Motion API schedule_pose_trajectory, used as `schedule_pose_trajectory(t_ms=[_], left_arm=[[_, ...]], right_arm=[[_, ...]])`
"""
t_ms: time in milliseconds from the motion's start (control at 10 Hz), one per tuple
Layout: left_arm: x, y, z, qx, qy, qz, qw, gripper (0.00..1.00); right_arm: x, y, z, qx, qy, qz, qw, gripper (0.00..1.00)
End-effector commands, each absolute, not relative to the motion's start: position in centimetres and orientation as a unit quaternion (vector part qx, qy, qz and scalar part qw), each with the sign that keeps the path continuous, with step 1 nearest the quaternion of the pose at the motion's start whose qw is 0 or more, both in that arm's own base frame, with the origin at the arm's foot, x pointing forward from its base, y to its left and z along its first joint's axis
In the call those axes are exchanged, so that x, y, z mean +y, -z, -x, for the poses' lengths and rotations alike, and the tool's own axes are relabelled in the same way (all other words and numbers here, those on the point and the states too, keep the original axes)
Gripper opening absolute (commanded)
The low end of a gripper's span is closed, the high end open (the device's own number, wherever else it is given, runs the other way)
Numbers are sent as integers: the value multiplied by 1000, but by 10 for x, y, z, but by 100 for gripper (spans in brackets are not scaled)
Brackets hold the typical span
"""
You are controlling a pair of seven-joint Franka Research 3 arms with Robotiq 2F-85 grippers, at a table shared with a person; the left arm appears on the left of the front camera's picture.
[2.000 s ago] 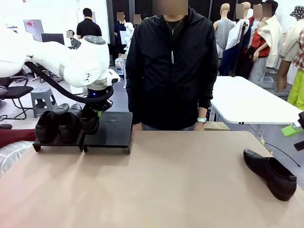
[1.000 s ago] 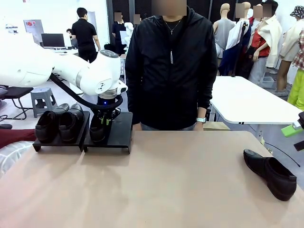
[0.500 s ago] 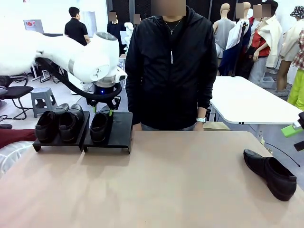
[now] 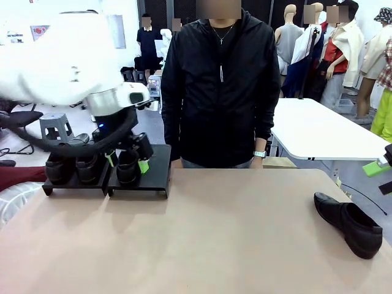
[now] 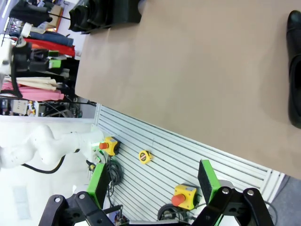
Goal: Organize the shoes by placing them on the stand.
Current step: Place the Shoe from the middle of the table onto the Shoes Stand.
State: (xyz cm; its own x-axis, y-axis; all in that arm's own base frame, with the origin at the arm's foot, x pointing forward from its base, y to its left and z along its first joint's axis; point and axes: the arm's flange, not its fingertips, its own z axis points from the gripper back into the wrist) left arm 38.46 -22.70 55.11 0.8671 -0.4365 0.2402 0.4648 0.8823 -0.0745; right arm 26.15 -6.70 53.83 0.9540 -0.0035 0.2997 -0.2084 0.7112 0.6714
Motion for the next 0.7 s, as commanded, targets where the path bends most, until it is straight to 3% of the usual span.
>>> schedule_pose_trajectory(t_ms=[0, 200, 400, 500, 600], left_arm=[[-167, -525, -335, -166, 258, 162, 938, 100], [-92, -497, -308, -247, 135, 262, 923, 100], [-61, -481, -306, -286, 36, 309, 906, 100], [-54, -475, -313, -273, 56, 331, 902, 100], [-63, -526, -334, -251, 65, 290, 921, 100]], right_arm=[[-71, -540, -261, -141, -66, -371, 916, 100], [-71, -540, -261, -141, -66, -371, 916, 100], [-71, -540, -261, -141, -66, -371, 916, 100], [-71, -540, -261, -141, -66, -371, 916, 100], [-71, -540, -261, -141, -66, -371, 916, 100]])
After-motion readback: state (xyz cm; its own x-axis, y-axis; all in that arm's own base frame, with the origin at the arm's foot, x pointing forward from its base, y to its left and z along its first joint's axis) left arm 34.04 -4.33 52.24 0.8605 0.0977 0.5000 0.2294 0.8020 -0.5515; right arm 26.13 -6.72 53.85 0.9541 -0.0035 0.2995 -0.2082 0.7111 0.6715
